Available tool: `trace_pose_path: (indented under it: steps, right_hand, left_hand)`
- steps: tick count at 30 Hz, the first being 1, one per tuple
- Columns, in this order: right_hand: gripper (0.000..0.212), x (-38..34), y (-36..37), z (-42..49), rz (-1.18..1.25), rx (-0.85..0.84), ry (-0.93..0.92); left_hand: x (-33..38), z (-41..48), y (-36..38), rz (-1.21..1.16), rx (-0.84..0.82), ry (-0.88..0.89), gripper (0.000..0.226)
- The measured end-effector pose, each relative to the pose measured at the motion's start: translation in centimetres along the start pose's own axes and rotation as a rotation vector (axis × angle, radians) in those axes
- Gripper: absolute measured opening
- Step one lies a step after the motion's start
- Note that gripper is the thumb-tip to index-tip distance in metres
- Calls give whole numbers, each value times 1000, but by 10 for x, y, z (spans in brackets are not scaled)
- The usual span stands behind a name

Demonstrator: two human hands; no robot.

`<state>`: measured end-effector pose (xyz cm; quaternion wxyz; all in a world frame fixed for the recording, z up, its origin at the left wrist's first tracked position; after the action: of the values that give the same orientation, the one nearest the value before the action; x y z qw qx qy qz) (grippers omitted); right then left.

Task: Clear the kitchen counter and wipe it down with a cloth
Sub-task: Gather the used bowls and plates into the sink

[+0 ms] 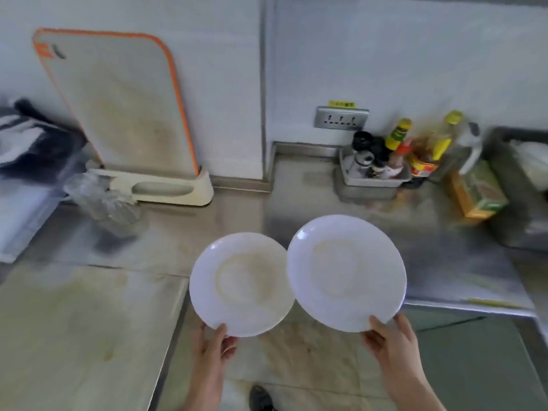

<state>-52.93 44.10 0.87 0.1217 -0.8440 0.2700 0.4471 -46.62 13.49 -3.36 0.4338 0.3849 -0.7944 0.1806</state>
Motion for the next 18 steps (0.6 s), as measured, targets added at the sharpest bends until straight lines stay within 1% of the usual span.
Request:
trace_pose_path:
  steps: [3, 6, 10, 13, 15, 18]
  right_hand:
    - [27, -7, -82, 16, 112, 151, 17]
    - [27, -14, -160, 22, 223, 258, 33]
    - [25, -25, -264, 22, 328, 367, 37]
    - [27, -27, -338, 25, 398, 430, 24]
    - [29, -25, -388, 27, 425, 503, 15]
    - [33, -20, -450, 25, 488, 625, 18]
  left_hand:
    - [-24, -25, 60, 103, -135, -26, 37]
    - [-48, -63, 118, 168, -253, -26, 30]
    - [-90, -137, 187, 266, -386, -34, 27]
    - [-125, -196, 233, 326, -491, -41, 23]
    - [-150, -234, 260, 365, -556, -36, 22]
    - [-182, -285, 291, 439, -665, -32, 25]
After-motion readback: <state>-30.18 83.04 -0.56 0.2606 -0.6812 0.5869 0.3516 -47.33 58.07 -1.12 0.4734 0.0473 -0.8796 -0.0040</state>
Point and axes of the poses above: each hand's wrist, its own z-axis towards the middle knuckle, its own y-axis out of the palm, x = y × z, the point moved 5 cm from there along z, towards the middle knuckle, and after that the axes turned 13 degrees about x, right-handed, at the moved point
